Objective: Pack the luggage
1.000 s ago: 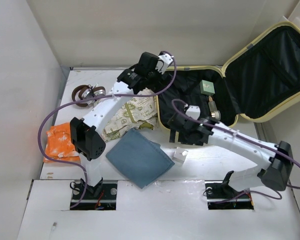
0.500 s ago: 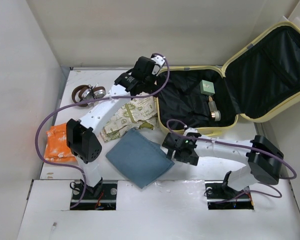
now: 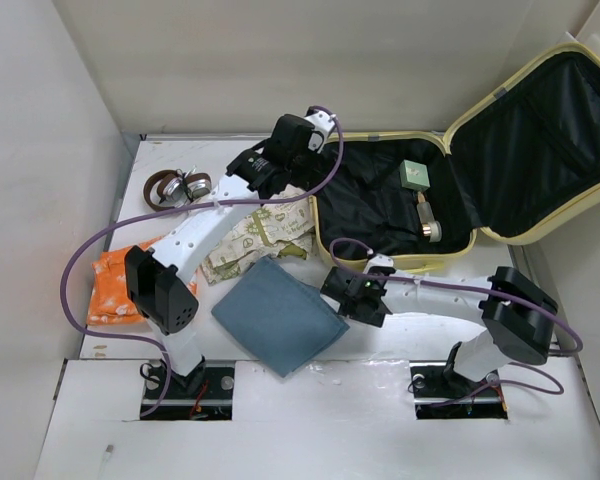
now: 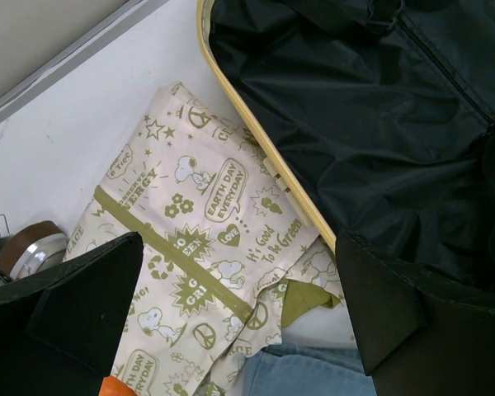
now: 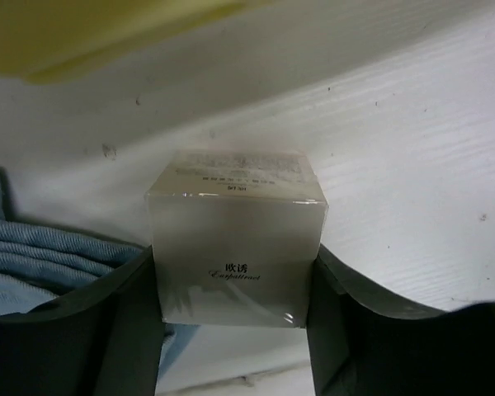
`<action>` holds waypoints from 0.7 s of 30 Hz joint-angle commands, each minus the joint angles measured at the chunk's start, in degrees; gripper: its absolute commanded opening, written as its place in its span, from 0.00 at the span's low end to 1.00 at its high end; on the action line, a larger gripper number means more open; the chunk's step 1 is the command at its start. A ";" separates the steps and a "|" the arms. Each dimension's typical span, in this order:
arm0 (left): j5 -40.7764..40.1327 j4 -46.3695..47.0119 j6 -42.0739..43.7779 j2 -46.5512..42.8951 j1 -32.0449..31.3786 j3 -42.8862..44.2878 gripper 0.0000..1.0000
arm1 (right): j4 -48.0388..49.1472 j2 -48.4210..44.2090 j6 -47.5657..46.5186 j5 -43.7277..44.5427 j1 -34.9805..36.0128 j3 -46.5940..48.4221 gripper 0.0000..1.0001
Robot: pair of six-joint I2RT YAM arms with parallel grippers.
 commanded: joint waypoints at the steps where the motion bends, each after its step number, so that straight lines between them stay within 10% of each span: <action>1: -0.98 1.75 -0.11 -2.89 0.12 0.47 1.00 | 2.45 -0.56 0.18 3.46 -0.17 -0.38 0.52; 7: -1.51 1.75 0.42 -2.89 0.12 0.47 1.00 | -3.09 -2.84 -4.99 4.08 1.39 1.46 0.17; 21: -6.34 0.70 2.18 -0.60 0.12 5.65 1.00 | -6.78 -9.69 -49.64 -6.29 7.86 27.20 0.07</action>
